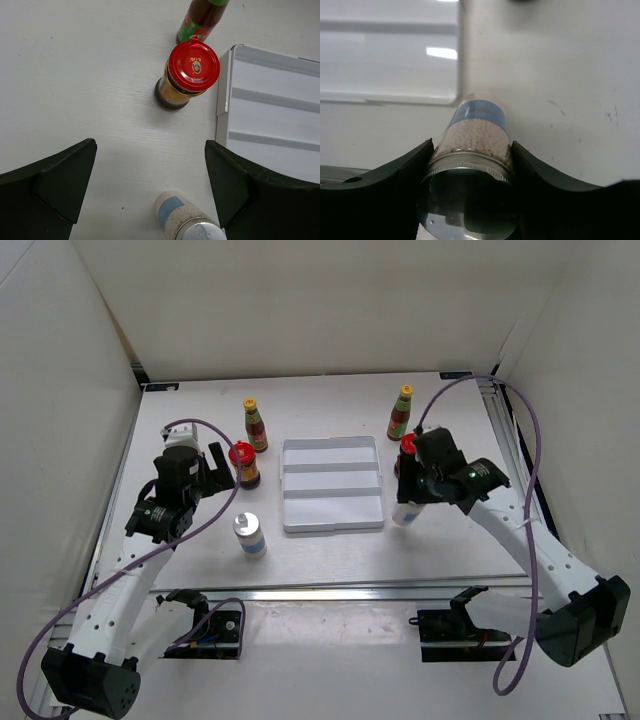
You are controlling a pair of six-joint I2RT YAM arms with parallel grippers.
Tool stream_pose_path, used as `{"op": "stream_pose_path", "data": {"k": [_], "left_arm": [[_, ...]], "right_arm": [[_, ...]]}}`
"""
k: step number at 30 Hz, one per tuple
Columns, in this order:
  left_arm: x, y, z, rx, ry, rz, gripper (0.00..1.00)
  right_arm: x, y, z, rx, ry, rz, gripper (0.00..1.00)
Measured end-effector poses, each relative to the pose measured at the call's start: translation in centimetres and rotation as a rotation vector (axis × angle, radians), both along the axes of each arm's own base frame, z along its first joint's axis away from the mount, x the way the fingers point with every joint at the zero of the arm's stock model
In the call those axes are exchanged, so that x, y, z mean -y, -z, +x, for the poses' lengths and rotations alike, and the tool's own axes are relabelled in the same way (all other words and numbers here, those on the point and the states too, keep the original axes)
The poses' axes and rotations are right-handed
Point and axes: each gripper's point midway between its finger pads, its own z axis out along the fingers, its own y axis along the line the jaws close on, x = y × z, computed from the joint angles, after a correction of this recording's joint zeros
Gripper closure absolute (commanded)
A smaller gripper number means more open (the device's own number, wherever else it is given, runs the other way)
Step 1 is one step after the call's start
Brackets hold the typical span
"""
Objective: Organize the condiment bottles
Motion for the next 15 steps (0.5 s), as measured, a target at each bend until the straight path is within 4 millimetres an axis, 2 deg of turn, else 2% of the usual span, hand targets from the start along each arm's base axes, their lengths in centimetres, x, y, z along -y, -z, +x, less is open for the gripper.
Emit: {"op": "stream_pose_path", "data": {"k": [1,4,7,9,15], "left_arm": [[0.0,0.0,0.0,0.000,0.000,0.000,0.00],[0.0,0.0,0.0,0.000,0.000,0.000,0.00],[0.0,0.0,0.0,-0.001,0.000,0.000,0.00],[0.0,0.1,0.0,-0.003,-0.001,0.001,0.00],[-0.2,0.2,0.1,-0.005,-0.013,0.009,0.00]], "right_arm": [[-0.8,-1.8,0.7,0.043,-0.019,0.015,1.00],[-3.1,-5.7,2.4,0.141,-0.062,0.047,1.00],[-5.1,-7.3,3.8,0.187,-0.101,0.062,1.00],[-5.8,-6.8,4.6,0.172,-0.111,0.050,1.00],[-7.8,-2.4,6.0,0.061,-0.146,0.018,1.00]]}}
